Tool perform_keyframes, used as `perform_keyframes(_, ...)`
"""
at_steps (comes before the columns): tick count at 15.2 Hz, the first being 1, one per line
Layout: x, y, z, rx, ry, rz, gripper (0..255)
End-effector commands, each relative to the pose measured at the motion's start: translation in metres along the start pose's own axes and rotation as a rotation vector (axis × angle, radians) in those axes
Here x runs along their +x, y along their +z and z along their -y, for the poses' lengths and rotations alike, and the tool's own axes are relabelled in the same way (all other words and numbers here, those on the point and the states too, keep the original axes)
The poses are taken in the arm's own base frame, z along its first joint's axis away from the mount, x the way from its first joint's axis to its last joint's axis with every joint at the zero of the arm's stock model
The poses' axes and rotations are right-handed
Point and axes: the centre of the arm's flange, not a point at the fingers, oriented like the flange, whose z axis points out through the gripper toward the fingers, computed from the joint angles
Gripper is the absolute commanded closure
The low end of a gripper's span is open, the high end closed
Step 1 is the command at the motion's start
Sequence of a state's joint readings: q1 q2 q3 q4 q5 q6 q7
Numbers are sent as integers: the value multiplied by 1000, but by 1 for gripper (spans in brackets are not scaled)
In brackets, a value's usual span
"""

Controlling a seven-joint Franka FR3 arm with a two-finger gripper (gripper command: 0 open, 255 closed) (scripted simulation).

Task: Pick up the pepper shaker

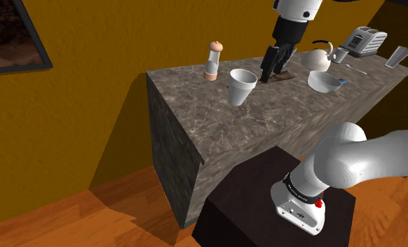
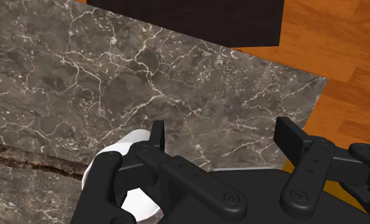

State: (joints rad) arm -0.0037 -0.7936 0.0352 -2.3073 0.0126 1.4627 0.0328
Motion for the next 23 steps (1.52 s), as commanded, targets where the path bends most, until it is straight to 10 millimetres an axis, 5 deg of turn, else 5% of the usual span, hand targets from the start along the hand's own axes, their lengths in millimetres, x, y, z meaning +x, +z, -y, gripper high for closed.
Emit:
perform_keyframes(1, 0, 0, 0, 0, 0, 0, 0)
perform_keyframes(23, 244, 18, -119, -121, -34, -70, 0)
